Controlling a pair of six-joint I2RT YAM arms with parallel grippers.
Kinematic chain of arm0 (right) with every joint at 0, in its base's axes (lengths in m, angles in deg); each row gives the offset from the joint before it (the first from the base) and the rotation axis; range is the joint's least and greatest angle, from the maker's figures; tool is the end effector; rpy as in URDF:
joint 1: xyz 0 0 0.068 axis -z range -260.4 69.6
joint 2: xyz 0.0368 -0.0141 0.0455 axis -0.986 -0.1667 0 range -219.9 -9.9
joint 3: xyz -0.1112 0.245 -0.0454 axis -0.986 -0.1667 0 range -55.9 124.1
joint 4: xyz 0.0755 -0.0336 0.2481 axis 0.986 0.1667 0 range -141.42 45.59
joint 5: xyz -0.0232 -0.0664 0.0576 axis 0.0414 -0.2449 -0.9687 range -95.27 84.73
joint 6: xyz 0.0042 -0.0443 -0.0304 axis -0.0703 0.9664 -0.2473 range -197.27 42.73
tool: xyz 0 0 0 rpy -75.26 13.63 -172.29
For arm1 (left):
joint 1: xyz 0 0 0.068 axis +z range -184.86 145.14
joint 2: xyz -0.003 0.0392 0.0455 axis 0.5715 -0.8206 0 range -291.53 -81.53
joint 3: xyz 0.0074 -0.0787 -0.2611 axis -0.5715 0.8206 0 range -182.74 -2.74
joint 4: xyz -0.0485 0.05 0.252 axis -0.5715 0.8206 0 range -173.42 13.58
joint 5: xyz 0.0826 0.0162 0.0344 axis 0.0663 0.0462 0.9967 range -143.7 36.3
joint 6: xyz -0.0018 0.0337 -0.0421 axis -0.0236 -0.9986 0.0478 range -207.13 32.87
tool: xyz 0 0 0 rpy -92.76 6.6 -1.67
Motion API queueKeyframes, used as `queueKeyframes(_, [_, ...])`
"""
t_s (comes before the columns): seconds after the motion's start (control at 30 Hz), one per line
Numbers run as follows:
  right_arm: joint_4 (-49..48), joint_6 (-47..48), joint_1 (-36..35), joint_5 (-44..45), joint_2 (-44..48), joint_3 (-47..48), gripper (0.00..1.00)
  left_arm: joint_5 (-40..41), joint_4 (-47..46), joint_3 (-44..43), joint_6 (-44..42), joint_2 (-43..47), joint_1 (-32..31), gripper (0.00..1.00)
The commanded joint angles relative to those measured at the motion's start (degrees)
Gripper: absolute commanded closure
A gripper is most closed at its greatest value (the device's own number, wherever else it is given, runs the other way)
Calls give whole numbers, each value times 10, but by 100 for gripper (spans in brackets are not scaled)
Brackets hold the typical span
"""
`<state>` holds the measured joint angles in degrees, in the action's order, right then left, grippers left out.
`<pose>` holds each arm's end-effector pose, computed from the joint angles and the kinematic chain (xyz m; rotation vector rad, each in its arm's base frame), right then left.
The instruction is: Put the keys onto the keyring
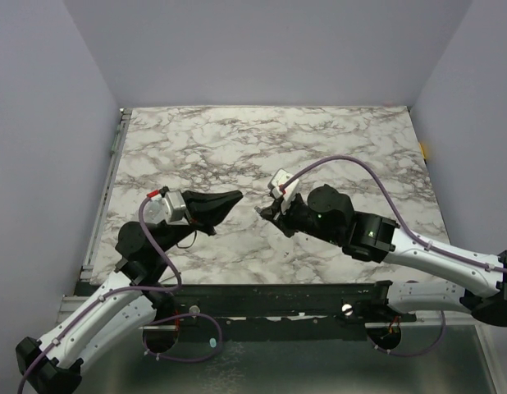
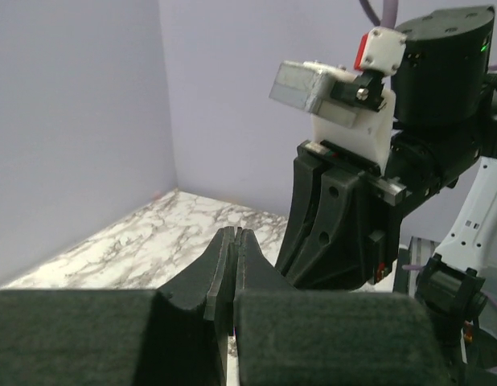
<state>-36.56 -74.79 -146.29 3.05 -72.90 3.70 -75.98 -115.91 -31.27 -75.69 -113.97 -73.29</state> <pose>0.1076 0.2280 0.3599 -1.0010 1.6544 0.6143 0.1009 -0.0975 0.3494 0.6147 0.9901 -0.9827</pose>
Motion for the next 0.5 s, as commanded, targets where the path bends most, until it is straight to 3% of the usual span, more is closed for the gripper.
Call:
queueKeyframes(0.0, [13,37,3,13,22,9,99,-26,45,-21,-26,-11,5,100])
queueKeyframes(0.03, [17,43,3,16,24,10,99,-28,71,-27,-32,-15,5,99])
queueKeyframes(0.23, [39,59,4,24,24,22,99,-57,140,-67,-33,-41,5,45])
queueKeyframes(0.3, [43,59,3,19,22,27,100,-81,147,-75,-26,-54,6,37])
queueKeyframes(0.47, [50,60,3,12,20,39,99,-142,194,-99,-37,-82,5,34])
